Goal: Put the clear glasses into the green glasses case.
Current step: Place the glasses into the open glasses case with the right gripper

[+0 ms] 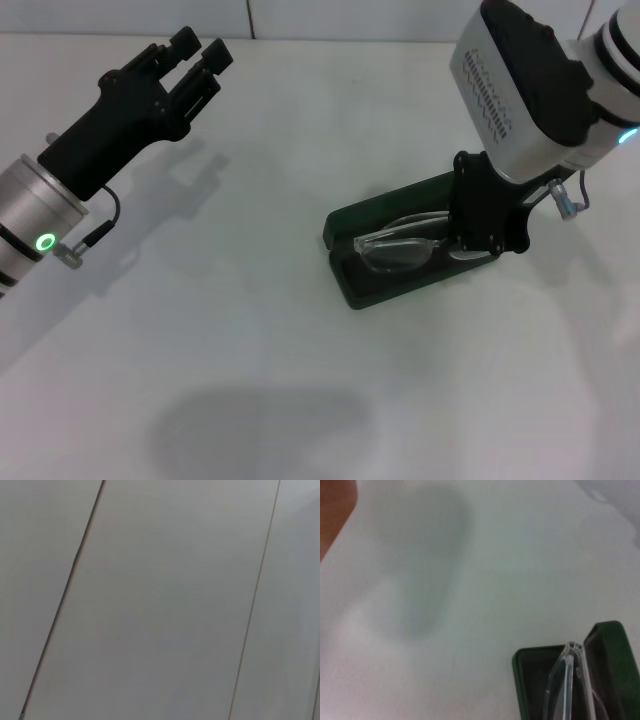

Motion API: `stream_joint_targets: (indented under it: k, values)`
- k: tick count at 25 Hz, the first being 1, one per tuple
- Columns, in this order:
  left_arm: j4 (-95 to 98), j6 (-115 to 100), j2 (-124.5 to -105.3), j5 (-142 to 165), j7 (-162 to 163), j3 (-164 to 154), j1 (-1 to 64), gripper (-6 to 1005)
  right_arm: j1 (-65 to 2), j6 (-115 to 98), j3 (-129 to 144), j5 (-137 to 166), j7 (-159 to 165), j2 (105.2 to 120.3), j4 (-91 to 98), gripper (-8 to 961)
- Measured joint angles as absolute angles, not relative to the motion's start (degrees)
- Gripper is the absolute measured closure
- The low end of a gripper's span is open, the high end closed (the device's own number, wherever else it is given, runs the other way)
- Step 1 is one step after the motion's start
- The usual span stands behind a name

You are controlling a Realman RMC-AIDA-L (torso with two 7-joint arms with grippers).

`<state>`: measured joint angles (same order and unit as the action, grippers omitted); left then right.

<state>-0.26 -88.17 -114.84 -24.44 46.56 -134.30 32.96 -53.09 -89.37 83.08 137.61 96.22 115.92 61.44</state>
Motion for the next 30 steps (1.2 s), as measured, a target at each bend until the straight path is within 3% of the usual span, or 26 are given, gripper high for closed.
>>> stream_joint_targets:
  k: [30]
  values:
    - [-0.3,-87.9,-114.96,-24.4,46.5,-134.3,33.0,490,-48.9,-84.7,84.9,134.8,89.4,116.00,62.8,902]
